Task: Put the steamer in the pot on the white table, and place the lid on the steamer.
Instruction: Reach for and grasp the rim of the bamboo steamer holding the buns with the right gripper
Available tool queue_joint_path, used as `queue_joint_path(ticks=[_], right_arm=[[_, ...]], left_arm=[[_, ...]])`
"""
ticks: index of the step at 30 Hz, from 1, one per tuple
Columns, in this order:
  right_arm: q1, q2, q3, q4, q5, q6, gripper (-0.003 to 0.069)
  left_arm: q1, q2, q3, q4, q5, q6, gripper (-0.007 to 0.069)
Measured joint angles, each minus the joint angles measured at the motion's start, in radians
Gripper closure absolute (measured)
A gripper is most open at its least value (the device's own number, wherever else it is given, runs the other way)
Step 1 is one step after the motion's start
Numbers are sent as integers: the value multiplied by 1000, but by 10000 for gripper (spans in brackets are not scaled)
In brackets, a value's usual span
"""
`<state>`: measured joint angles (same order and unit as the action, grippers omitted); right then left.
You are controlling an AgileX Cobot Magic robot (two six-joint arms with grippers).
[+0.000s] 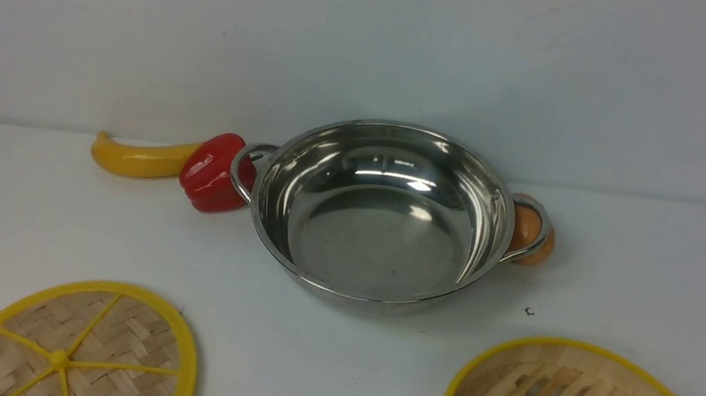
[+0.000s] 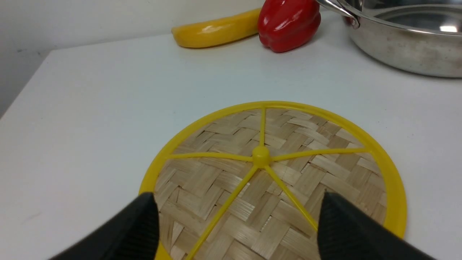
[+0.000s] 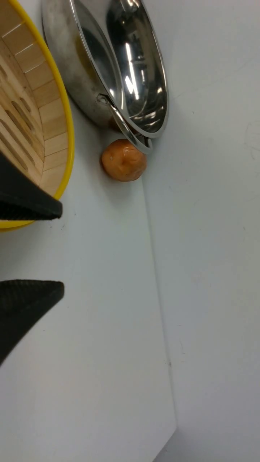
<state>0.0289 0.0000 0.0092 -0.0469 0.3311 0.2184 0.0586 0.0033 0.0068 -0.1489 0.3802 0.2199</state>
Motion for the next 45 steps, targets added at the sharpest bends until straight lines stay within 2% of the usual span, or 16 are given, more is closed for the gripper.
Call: queue_joint_path(ticks=[21,25,28,31,35,38,41,45], right_arm=[[0,0,0,3,-9,0,410],[0,0,0,77,-123,4,410],[0,0,-59,126,-119,5,410],[0,11,-178,149,-47,4,410],[0,65,-376,190,226,-11,410],[0,107,-503,240,493,-22,410],[0,124,-561,285,595,-24,410],[0,134,-577,335,598,-16,410]], left_arm=[[0,0,0,0,0,0,79],[0,0,0,0,0,0,79],[0,0,0,0,0,0,79],[0,0,0,0,0,0,79],[0,0,0,0,0,0,79],[0,0,0,0,0,0,79],[0,0,0,0,0,0,79],[0,0,0,0,0,0,79]])
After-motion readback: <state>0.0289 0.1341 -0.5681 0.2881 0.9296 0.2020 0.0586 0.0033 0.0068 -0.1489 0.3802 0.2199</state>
